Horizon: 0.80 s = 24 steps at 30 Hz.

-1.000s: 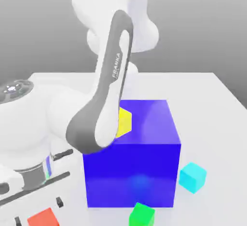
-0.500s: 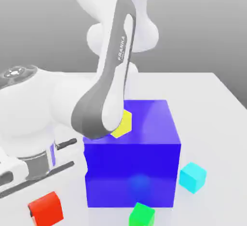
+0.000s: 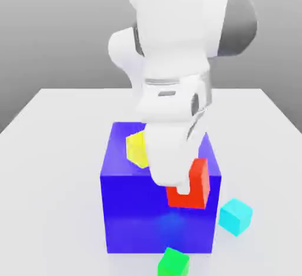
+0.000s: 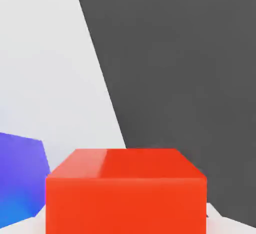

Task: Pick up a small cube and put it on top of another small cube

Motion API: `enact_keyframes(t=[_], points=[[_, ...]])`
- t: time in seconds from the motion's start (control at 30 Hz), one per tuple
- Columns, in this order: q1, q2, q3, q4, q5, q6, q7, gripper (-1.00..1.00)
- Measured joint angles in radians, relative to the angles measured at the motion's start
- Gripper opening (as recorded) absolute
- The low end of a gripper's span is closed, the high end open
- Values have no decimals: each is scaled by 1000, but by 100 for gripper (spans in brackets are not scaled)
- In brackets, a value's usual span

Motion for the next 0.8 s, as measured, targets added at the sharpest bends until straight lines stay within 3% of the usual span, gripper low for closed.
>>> enact_keyframes(t=[0.43, 0.8], points=[[160, 45, 162, -230, -125, 100, -170, -100], [175, 193, 173, -227, -26, 238, -255, -100]])
